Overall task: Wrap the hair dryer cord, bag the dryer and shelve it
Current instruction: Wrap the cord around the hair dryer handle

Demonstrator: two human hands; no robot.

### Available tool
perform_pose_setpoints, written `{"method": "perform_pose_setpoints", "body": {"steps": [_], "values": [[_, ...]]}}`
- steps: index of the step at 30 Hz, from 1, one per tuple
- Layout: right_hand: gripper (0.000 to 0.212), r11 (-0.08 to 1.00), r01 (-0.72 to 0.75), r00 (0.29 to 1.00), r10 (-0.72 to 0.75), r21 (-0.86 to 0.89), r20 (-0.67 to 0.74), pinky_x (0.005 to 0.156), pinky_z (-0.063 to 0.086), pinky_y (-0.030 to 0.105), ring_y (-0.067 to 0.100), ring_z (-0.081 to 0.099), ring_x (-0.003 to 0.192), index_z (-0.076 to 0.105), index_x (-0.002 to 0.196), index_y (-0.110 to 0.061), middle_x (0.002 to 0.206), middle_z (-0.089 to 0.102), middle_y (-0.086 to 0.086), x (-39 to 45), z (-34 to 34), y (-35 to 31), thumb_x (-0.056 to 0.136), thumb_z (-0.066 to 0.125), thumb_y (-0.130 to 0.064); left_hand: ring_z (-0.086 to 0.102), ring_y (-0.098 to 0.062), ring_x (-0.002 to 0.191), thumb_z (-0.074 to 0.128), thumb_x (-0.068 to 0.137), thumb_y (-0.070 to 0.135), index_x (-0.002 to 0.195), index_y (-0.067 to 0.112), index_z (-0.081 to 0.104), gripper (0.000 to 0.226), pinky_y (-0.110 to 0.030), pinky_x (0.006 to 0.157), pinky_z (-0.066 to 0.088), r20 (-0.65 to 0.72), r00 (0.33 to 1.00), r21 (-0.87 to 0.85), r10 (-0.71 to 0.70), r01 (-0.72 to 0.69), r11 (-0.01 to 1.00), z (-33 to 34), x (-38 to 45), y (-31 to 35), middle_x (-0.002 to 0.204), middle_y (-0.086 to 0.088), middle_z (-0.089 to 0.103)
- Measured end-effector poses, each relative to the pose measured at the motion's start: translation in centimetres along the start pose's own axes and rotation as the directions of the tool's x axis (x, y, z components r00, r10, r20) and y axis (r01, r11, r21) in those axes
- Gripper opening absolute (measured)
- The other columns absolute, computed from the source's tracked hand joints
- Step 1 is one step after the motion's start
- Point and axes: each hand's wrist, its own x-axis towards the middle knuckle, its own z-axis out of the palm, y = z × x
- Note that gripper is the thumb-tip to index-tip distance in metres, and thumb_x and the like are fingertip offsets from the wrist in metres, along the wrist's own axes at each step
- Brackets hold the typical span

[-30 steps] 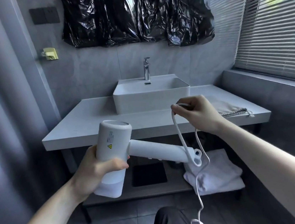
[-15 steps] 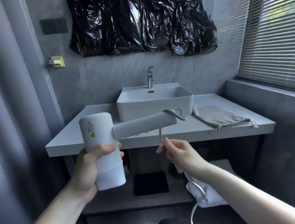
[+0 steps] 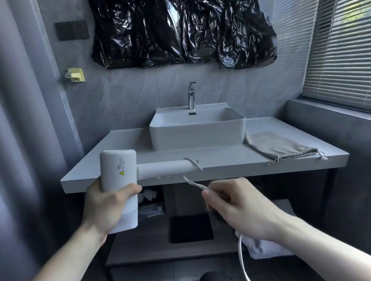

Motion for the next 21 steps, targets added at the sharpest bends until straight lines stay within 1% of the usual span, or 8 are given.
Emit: {"method": "perform_pose_setpoints", "body": {"steps": [3,4,6,8,13,18,20,21], "values": [[0.045,1.0,0.013,0.995,-0.013,-0.002,-0.1,0.055,0.048,0.042,0.008,0.041,0.05,0.056,0.065,-0.021,0.054,0.049,0.001,1.3,-1.2,0.2,0.107,0.058,-0.036,0.067,-0.018,0.065,0.092,0.063,0.018,0.088,0.013,0.071,0.033,-0.031,0.06,0.053,0.044,0.997,0.092,0.057,-0.061,0.994,0.1,-0.7,-0.4,0.063,0.013,0.073],[0.046,0.999,0.02,0.991,-0.023,-0.027,-0.13,0.054,0.047,0.037,0.008,0.04,0.05,0.056,0.064,-0.022,0.053,0.048,-0.003,1.6,-1.6,0.3,0.107,0.06,-0.036,0.067,-0.014,0.063,0.089,0.059,0.022,0.089,0.013,0.071,0.036,-0.033,0.062,0.053,0.062,0.996,0.117,0.069,-0.076,0.99,0.1,-0.9,-0.4,0.065,0.012,0.074],[0.047,0.997,0.028,0.984,-0.041,-0.075,-0.176,0.051,0.034,0.022,0.009,0.039,0.048,0.055,0.061,-0.024,0.049,0.048,-0.01,2.3,-2.4,0.5,0.106,0.062,-0.033,0.065,-0.009,0.059,0.086,0.056,0.025,0.09,0.01,0.07,0.041,-0.035,0.064,0.052,0.102,0.991,0.149,0.087,-0.102,0.984,-0.1,-1.3,-0.5,0.067,0.01,0.073],[0.043,0.997,0.017,0.978,-0.032,-0.076,-0.205,0.05,0.032,0.017,0.008,0.041,0.046,0.062,0.064,-0.023,0.046,0.05,-0.014,2.8,-3.1,0.6,0.106,0.065,-0.032,0.063,-0.006,0.059,0.087,0.054,0.027,0.09,0.009,0.069,0.044,-0.035,0.066,0.05,0.151,0.983,0.168,0.101,-0.127,0.978,-0.4,-1.6,-0.5,0.068,0.009,0.073],[0.037,1.0,0.007,0.96,-0.011,-0.017,-0.278,0.051,0.03,0.022,0.008,0.034,0.051,0.075,0.073,-0.016,0.053,0.047,0.004,5.0,-3.9,2.1,0.099,0.073,-0.042,0.069,-0.02,0.074,0.088,0.048,0.04,0.092,0.011,0.074,0.055,-0.041,0.073,0.052,0.302,0.946,0.156,0.118,-0.171,0.973,-1.2,-2.5,-0.3,0.087,-0.018,0.075],[0.047,0.989,-0.042,0.97,0.075,0.143,-0.233,0.05,0.025,0.021,0.007,0.028,0.053,0.07,0.078,0.0,0.062,0.037,-0.004,6.8,-3.2,4.2,0.1,0.073,-0.041,0.074,-0.024,0.078,0.087,0.049,0.037,0.088,0.014,0.08,0.046,-0.04,0.073,0.055,0.378,0.923,0.059,0.075,-0.105,0.993,-1.6,-3.0,0.6,0.086,-0.014,0.079],[0.051,0.98,-0.056,0.975,0.095,0.191,-0.203,0.05,0.024,0.019,0.005,0.027,0.053,0.061,0.075,0.005,0.062,0.034,-0.006,7.2,-2.4,4.9,0.103,0.07,-0.037,0.074,-0.031,0.081,0.086,0.047,0.036,0.087,0.013,0.081,0.047,-0.043,0.073,0.055,0.38,0.923,0.01,0.055,-0.063,0.998,-1.5,-3.3,0.9,0.092,-0.024,0.077],[0.051,0.977,-0.067,0.976,0.107,0.203,-0.191,0.05,0.025,0.018,0.004,0.027,0.052,0.057,0.07,0.002,0.059,0.035,-0.009,7.3,-1.9,5.3,0.104,0.068,-0.035,0.074,-0.033,0.082,0.086,0.045,0.036,0.086,0.012,0.081,0.048,-0.043,0.074,0.054,0.378,0.925,-0.013,0.043,-0.041,0.999,-1.4,-3.5,1.0,0.095,-0.027,0.076]]}}
